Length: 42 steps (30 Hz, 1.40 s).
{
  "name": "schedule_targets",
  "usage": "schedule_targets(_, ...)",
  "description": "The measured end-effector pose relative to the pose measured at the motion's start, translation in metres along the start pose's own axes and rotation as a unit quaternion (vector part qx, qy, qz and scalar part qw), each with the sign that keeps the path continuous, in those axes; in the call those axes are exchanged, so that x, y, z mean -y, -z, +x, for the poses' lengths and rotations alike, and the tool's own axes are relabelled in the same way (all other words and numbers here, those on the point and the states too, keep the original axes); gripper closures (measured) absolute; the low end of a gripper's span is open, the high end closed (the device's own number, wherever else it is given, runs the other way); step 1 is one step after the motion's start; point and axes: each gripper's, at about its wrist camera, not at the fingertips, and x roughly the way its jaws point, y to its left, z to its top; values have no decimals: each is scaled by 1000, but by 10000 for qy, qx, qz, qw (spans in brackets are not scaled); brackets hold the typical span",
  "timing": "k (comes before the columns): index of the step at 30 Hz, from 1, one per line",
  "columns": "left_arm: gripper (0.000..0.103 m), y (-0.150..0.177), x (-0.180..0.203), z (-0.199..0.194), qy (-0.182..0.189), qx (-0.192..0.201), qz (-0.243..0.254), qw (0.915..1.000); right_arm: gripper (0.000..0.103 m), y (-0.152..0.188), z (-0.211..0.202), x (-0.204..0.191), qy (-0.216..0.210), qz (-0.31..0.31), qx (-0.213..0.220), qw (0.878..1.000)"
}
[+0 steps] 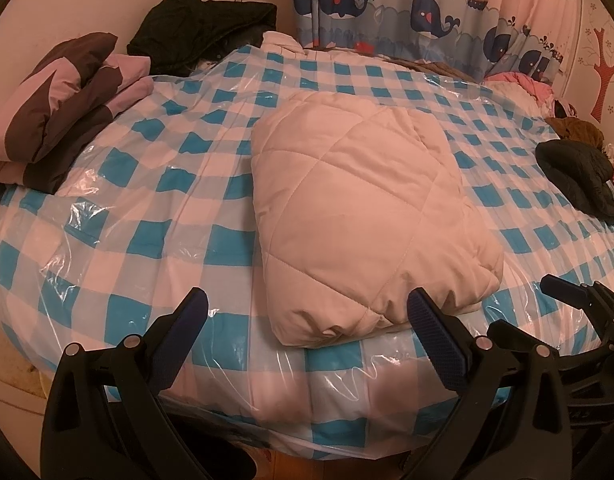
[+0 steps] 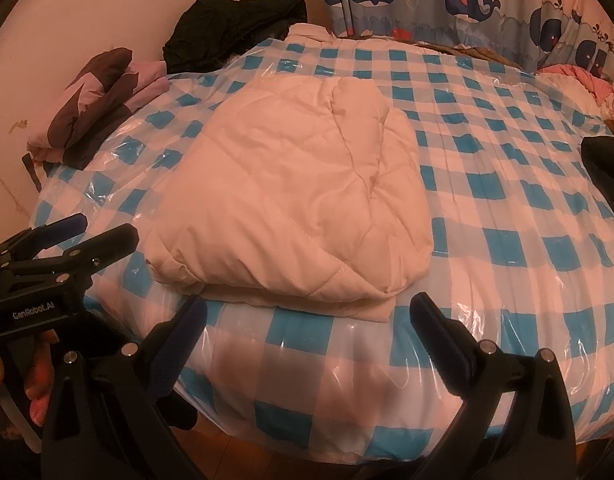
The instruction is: Fold large clothes
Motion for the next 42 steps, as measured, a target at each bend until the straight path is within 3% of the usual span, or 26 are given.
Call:
schedule_targets(11,7,3,0,-1,20,-28,-1,10000,6,-1,-2,4,38,-46,17,10000)
schedule_targets(21,7,1,-1,0,14,-41,3,10000,6,-2,-10,-1,127,-292,317,9990)
schedule_targets(24,7,0,-1,0,16,-47,-2,10000,6,-6,-6,0,-7,-354,131,9993)
schedule_targets(34,7,12,0,-4,-26,-148,11,9999,6,-6,-8,3,63,-283,120,9995)
schedule_targets(42,7,15,-8,-6,159,-258,-120,9995,6,-4,-5,4,41,-250,37,9997)
